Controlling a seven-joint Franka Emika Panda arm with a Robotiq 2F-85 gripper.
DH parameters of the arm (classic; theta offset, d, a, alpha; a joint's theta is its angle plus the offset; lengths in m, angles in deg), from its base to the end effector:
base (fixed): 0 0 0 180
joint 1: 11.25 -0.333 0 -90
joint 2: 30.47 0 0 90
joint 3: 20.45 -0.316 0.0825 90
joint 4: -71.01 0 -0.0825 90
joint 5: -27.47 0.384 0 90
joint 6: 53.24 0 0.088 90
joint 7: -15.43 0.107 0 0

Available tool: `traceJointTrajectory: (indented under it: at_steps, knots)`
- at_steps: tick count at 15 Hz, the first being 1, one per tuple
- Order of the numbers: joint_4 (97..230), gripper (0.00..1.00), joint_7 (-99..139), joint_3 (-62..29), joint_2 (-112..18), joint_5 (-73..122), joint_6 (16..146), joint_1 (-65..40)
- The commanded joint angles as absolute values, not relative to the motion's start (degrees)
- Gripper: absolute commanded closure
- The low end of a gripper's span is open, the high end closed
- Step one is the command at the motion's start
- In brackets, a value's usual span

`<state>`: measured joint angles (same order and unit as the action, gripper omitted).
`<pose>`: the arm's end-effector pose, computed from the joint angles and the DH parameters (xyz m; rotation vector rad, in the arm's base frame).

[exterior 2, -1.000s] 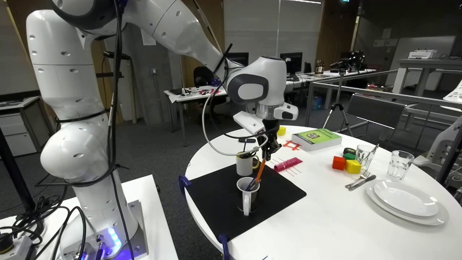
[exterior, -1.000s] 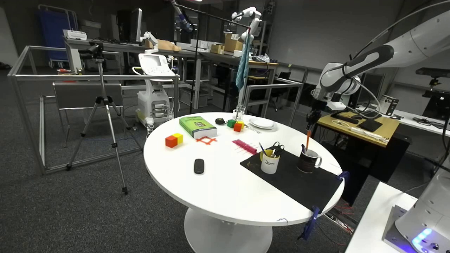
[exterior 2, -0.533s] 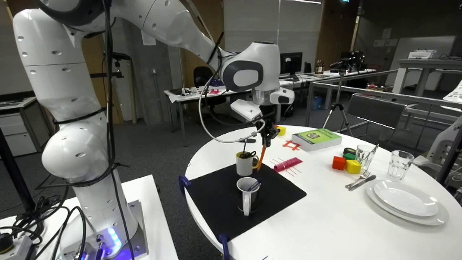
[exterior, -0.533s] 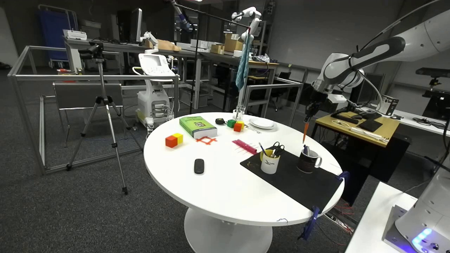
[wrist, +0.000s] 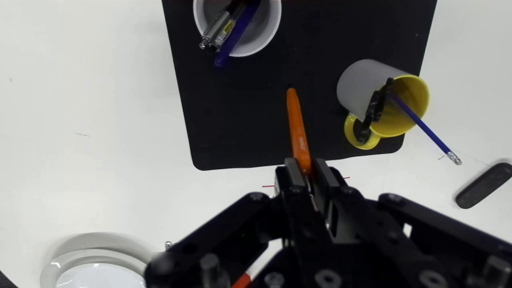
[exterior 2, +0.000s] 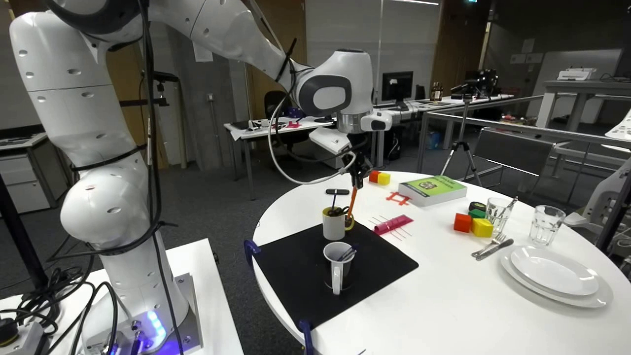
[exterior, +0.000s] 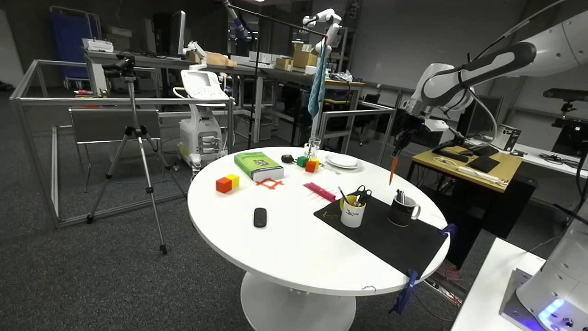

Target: Move the orange pen to the white mug.

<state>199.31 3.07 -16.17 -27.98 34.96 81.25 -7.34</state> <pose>0.5264 -0.0740 0.4021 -3.0563 0.0184 -0.2559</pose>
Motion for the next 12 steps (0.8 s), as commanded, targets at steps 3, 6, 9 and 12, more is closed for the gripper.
traceJointTrajectory:
  at_steps: [3, 6, 9, 12]
  knots:
    - [200.2, 0.97, 4.7, -18.3, -26.8, 37.4, 83.0, -9.8]
    - [200.7, 0.97, 4.8, -19.7, -27.1, 39.0, 85.9, -11.3]
    - [202.1, 0.97, 4.3, -21.2, -27.4, 40.5, 91.0, -12.9]
    - [204.0, 0.97, 4.5, -22.5, -27.9, 40.8, 97.4, -14.2]
